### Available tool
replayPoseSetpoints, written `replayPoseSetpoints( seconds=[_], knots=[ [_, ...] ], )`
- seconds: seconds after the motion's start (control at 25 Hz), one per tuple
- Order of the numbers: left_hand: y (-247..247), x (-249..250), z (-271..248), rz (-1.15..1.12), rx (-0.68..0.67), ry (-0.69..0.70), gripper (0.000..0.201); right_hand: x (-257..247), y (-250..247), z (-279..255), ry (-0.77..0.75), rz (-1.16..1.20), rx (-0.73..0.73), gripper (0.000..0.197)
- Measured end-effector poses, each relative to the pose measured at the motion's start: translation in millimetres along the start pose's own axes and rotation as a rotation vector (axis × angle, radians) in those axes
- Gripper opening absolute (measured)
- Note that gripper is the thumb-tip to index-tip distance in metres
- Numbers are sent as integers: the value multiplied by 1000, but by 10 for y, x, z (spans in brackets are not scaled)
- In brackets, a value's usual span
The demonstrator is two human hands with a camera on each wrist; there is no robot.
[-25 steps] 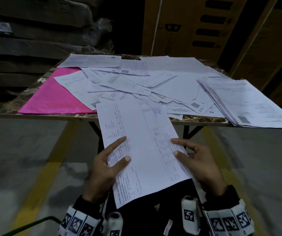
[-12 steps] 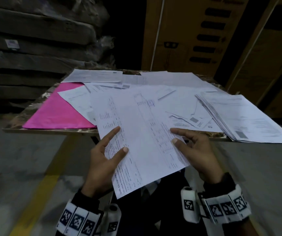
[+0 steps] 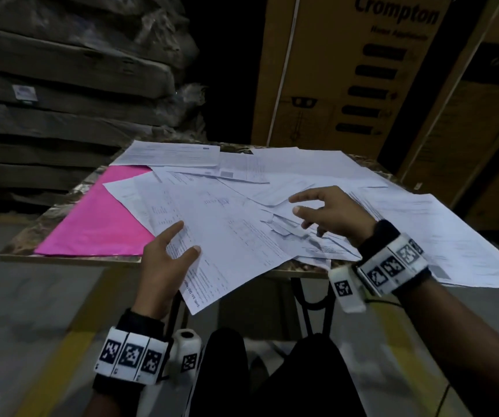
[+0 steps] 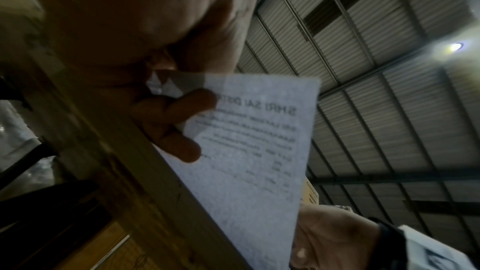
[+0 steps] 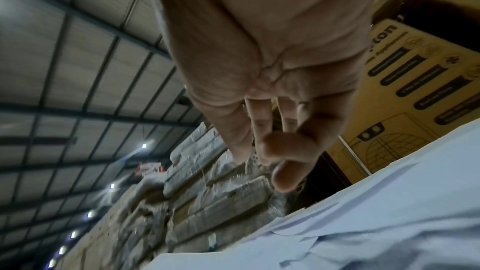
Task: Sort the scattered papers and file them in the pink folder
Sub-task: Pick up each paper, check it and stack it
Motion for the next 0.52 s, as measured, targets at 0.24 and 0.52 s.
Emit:
replayPoseSetpoints(
  seconds=[0.24,0.52],
  knots=[
    [-1,-29,39,-39,-2,-42,56,-43,356,761,-29,-802,-282,38],
    [-25,-63,39,-38,14,-68,57,131,728,928,-96,-1075,-450,45]
  ],
)
Point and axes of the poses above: each hand's wrist, its own z-axis towards the middle knuckle, its own y-axis out of the palm, x = y × z, the point moved 8 cm from there along z, towards the middle knuckle, and after that the axes turned 10 degrees about y, right-handed, at the moved point
